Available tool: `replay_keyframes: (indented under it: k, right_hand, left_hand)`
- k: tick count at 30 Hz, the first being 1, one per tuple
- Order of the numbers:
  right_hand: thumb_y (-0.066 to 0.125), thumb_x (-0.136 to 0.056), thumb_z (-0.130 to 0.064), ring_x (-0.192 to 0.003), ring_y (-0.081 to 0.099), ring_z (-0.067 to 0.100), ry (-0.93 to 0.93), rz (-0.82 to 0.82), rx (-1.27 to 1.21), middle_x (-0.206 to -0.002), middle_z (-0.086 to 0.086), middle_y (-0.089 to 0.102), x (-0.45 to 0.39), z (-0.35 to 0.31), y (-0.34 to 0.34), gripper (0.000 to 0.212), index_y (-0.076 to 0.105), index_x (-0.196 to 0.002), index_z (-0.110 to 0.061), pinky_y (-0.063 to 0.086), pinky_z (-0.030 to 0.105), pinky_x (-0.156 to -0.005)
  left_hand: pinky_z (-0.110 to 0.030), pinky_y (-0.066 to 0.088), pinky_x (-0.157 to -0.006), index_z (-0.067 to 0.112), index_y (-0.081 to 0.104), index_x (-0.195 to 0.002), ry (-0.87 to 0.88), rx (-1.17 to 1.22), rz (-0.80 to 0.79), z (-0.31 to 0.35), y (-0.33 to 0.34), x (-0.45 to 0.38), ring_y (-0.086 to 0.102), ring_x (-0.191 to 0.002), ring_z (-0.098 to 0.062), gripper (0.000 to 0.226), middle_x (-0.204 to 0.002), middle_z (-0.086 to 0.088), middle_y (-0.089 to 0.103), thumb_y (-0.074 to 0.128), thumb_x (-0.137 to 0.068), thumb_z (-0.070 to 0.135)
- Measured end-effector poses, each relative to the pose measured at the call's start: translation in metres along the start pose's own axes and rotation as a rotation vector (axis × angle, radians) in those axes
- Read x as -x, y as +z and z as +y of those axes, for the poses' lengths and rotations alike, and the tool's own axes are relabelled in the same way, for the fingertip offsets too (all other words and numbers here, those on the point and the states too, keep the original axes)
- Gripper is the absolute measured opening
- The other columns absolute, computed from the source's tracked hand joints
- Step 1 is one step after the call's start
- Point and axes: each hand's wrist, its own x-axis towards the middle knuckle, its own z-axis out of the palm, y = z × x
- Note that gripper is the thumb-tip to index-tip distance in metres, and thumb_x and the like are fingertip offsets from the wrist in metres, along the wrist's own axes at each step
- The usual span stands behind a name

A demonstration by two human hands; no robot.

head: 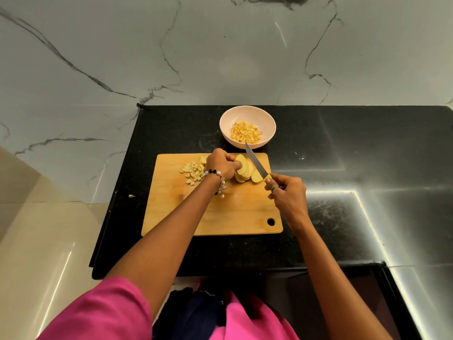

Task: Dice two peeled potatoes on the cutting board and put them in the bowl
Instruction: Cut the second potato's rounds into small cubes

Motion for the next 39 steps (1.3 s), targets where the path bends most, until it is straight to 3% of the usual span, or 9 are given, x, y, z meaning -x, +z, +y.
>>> replay_keyframes:
  k: [3,6,8,12,17,22,25,31,39]
  right_hand:
    - [0.059,-0.093,-0.015,-0.064,0.062,0.019,0.011,0.016,-0.019,-0.076,0.009,0.069,0.006,-0.002,0.004,0.013,0.072,-0.093,-0.013,0.054,0.036,-0.062]
    - [0.058,-0.093,-0.016,-0.063,0.06,0.019,0.014,0.031,-0.02,-0.077,0.01,0.069,0.014,-0.004,0.007,0.013,0.069,-0.086,-0.017,0.049,0.028,-0.053]
    - [0.058,-0.094,-0.017,-0.063,0.06,0.018,0.02,0.042,-0.019,-0.077,0.009,0.068,0.019,-0.005,0.006,0.014,0.07,-0.087,-0.015,0.049,0.027,-0.053]
    - [0.059,-0.093,-0.018,-0.062,0.061,0.017,0.039,0.055,-0.041,-0.076,0.007,0.068,0.031,-0.002,0.01,0.013,0.071,-0.093,-0.012,0.052,0.032,-0.054]
    - [0.062,-0.091,-0.015,-0.056,0.061,0.017,0.027,-0.009,-0.076,-0.075,0.015,0.066,0.057,0.003,0.03,0.014,0.071,-0.099,-0.006,0.053,0.035,-0.048]
    - [0.058,-0.093,-0.015,-0.049,0.064,0.017,-0.1,-0.031,0.119,-0.082,0.011,0.066,0.095,0.004,0.063,0.018,0.067,-0.105,-0.005,0.054,0.031,-0.052]
    - [0.055,-0.092,-0.015,-0.06,0.06,0.027,-0.243,-0.009,0.316,-0.078,0.01,0.059,0.111,0.01,0.079,0.014,0.065,-0.096,-0.005,0.051,0.039,-0.057]
    - [0.048,-0.096,-0.015,-0.081,0.058,0.039,-0.228,0.032,0.525,-0.101,0.02,0.06,0.135,0.009,0.096,0.038,0.052,-0.131,0.0,0.042,0.039,-0.063]
    - [0.042,-0.098,-0.014,-0.085,0.058,0.042,-0.187,-0.034,0.64,-0.114,0.022,0.055,0.145,0.002,0.103,0.044,0.04,-0.139,0.002,0.043,0.042,-0.064]
  left_hand:
    - [-0.035,0.051,-0.075,0.01,0.071,-0.094,0.021,0.045,-0.014,-0.001,-0.006,0.003,0.059,-0.084,-0.017,0.015,-0.089,-0.002,0.064,0.071,-0.081,0.019]
    - [-0.044,0.052,-0.083,0.017,0.067,-0.071,0.027,0.123,-0.021,-0.005,-0.009,0.005,0.059,-0.084,-0.02,0.012,-0.084,-0.005,0.065,0.067,-0.083,0.02]
    - [-0.044,0.052,-0.087,0.013,0.071,-0.082,0.032,0.17,-0.023,-0.006,-0.012,0.008,0.061,-0.091,-0.021,0.009,-0.09,-0.006,0.067,0.066,-0.084,0.02]
    - [-0.034,0.051,-0.089,0.013,0.063,-0.12,0.072,0.2,-0.035,-0.019,-0.023,0.022,0.059,-0.1,-0.016,0.035,-0.112,-0.003,0.065,0.068,-0.085,0.02]
    - [-0.025,0.046,-0.081,0.023,0.061,-0.121,0.099,0.032,-0.027,-0.061,-0.038,0.053,0.057,-0.09,-0.013,0.035,-0.111,0.002,0.062,0.066,-0.087,0.015]
    - [-0.034,0.05,-0.083,0.032,0.06,-0.124,0.136,-0.128,0.02,-0.098,-0.033,0.071,0.06,-0.083,-0.021,0.04,-0.079,0.001,0.065,0.065,-0.087,0.018]
    - [-0.04,0.042,-0.094,0.034,0.054,-0.13,0.176,-0.32,0.064,-0.109,-0.031,0.073,0.049,-0.11,-0.029,0.043,-0.105,-0.005,0.064,0.062,-0.088,0.032]
    - [-0.037,0.029,-0.095,0.037,0.039,-0.14,0.404,-0.613,-0.001,-0.12,-0.046,0.074,0.028,-0.127,-0.021,0.056,-0.142,0.011,0.035,0.059,-0.088,0.042]
    - [-0.034,0.013,-0.101,0.039,0.033,-0.143,0.495,-0.552,-0.004,-0.134,-0.04,0.07,0.028,-0.135,-0.011,0.059,-0.144,0.011,0.042,0.057,-0.089,0.041]
